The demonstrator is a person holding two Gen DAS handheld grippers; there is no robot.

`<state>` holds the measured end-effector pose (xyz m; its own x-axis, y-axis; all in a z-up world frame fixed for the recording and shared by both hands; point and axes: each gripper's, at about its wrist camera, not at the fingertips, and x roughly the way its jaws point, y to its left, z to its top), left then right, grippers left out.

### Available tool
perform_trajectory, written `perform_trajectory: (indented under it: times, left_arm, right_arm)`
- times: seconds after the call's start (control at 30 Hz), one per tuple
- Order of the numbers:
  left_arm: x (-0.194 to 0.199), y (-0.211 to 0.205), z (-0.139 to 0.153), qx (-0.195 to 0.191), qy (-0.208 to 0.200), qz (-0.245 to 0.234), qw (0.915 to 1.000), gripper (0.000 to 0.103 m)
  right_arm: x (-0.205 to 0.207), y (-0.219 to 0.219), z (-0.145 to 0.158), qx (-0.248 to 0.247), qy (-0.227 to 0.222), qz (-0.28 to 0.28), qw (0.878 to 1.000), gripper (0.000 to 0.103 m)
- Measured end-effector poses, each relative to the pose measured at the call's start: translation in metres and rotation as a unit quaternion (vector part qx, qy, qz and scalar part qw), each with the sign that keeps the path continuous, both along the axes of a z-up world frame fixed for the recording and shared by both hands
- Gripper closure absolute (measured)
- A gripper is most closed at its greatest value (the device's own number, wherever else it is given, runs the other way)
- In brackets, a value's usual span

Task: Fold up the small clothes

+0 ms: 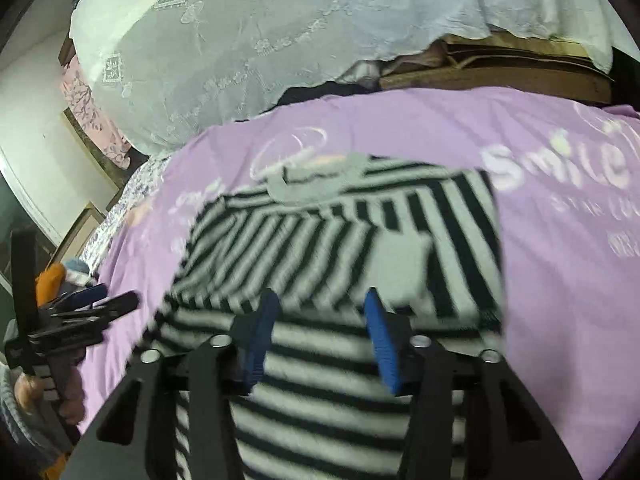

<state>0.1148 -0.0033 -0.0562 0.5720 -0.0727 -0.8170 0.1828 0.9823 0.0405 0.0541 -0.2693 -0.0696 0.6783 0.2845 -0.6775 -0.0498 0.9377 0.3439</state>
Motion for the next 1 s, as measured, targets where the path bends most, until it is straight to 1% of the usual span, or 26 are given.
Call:
perform_trajectory:
  times: [0.07, 0.1, 0.13, 0.17, 0.2, 0.23, 0.27, 0.3, 0.33, 0.37, 0.43, 0.47, 0.53, 0.6, 0.63, 0.7, 0.73, 0.77, 0.8, 0.87, 0.93, 1.0]
  left_arm:
    - [0.018, -0.017, -0.006, 0.004, 0.005, -0.017, 0.9998, 0.004]
    - [0.022, -0.025, -0.012, 0.013, 0.009, -0.026, 0.9995, 0.004]
    - [0.027, -0.03, -0.02, 0.028, 0.013, -0.032, 0.999, 0.004]
    - [0.034, -0.034, -0.036, 0.052, 0.024, -0.034, 0.9978, 0.004]
    - [0.041, -0.035, -0.052, 0.071, 0.043, -0.034, 0.996, 0.004]
    - [0.044, -0.032, -0.063, 0.08, 0.058, -0.034, 0.9945, 0.004]
    - [0.048, -0.025, -0.074, 0.075, 0.074, -0.033, 0.9939, 0.004]
    - [0.048, -0.017, -0.074, 0.053, 0.077, -0.03, 0.9952, 0.004]
    - [0.051, -0.008, -0.067, 0.031, 0.076, -0.02, 0.9964, 0.004]
    - [0.053, -0.004, -0.061, 0.025, 0.069, -0.014, 0.9972, 0.004]
    - [0.065, 0.004, -0.044, 0.007, 0.04, -0.007, 0.9992, 0.004]
    - [0.079, 0.005, -0.034, -0.001, 0.025, -0.001, 0.9997, 0.004]
    - [0.102, 0.002, -0.027, 0.002, 0.015, 0.007, 0.9999, 0.004]
    - [0.127, -0.002, -0.032, 0.025, 0.004, 0.021, 0.9995, 0.004]
    - [0.139, -0.002, -0.043, 0.046, 0.007, 0.035, 0.9983, 0.004]
    - [0.155, 0.004, -0.066, 0.083, 0.03, 0.058, 0.9945, 0.004]
    - [0.158, 0.01, -0.079, 0.087, 0.048, 0.063, 0.9931, 0.004]
    - [0.157, 0.018, -0.086, 0.056, 0.048, 0.068, 0.9949, 0.004]
    - [0.154, 0.022, -0.085, 0.043, 0.037, 0.073, 0.9957, 0.004]
    - [0.148, 0.021, -0.08, 0.054, 0.037, 0.063, 0.9959, 0.004]
    - [0.14, 0.022, -0.07, 0.051, 0.038, 0.06, 0.9961, 0.004]
    - [0.124, 0.031, -0.056, 0.026, 0.032, 0.054, 0.9977, 0.004]
  right_arm:
    - [0.013, 0.006, -0.005, -0.001, 0.008, -0.001, 1.0, 0.066]
    - [0.018, 0.008, -0.009, -0.008, 0.015, -0.003, 1.0, 0.067]
    - [0.023, 0.009, -0.016, -0.018, 0.026, -0.006, 0.999, 0.067]
    - [0.03, 0.009, -0.031, -0.031, 0.056, -0.013, 0.998, 0.067]
    - [0.031, 0.008, -0.041, -0.037, 0.076, -0.019, 0.996, 0.07]
    - [0.031, 0.005, -0.052, -0.038, 0.092, -0.023, 0.995, 0.074]
    - [0.027, 0.001, -0.056, -0.033, 0.087, -0.027, 0.995, 0.08]
    - [0.025, -0.002, -0.057, -0.031, 0.089, -0.027, 0.995, 0.082]
    - [0.025, -0.003, -0.057, -0.029, 0.1, -0.028, 0.994, 0.081]
    - [0.026, -0.005, -0.054, -0.022, 0.102, -0.03, 0.994, 0.081]
    - [0.033, -0.006, -0.043, -0.016, 0.078, -0.031, 0.996, 0.08]
    - [0.036, -0.005, -0.039, -0.016, 0.07, -0.033, 0.997, 0.08]
    - [0.051, -0.005, -0.033, -0.015, 0.058, -0.037, 0.998, 0.079]
    - [0.07, -0.005, -0.031, -0.02, 0.055, -0.035, 0.998, 0.079]
    - [0.081, -0.005, -0.035, -0.03, 0.06, -0.035, 0.997, 0.078]
    - [0.092, -0.01, -0.048, -0.039, 0.079, -0.039, 0.995, 0.076]
    - [0.094, -0.014, -0.056, -0.03, 0.089, -0.038, 0.995, 0.077]
    - [0.093, -0.018, -0.061, -0.017, 0.08, -0.038, 0.996, 0.077]
    - [0.091, -0.019, -0.061, -0.015, 0.074, -0.034, 0.997, 0.077]
    - [0.087, -0.018, -0.058, -0.026, 0.065, -0.026, 0.997, 0.077]
    - [0.078, -0.019, -0.048, -0.03, 0.059, -0.033, 0.997, 0.076]
    - [0.065, -0.021, -0.037, -0.041, 0.043, -0.038, 0.998, 0.064]
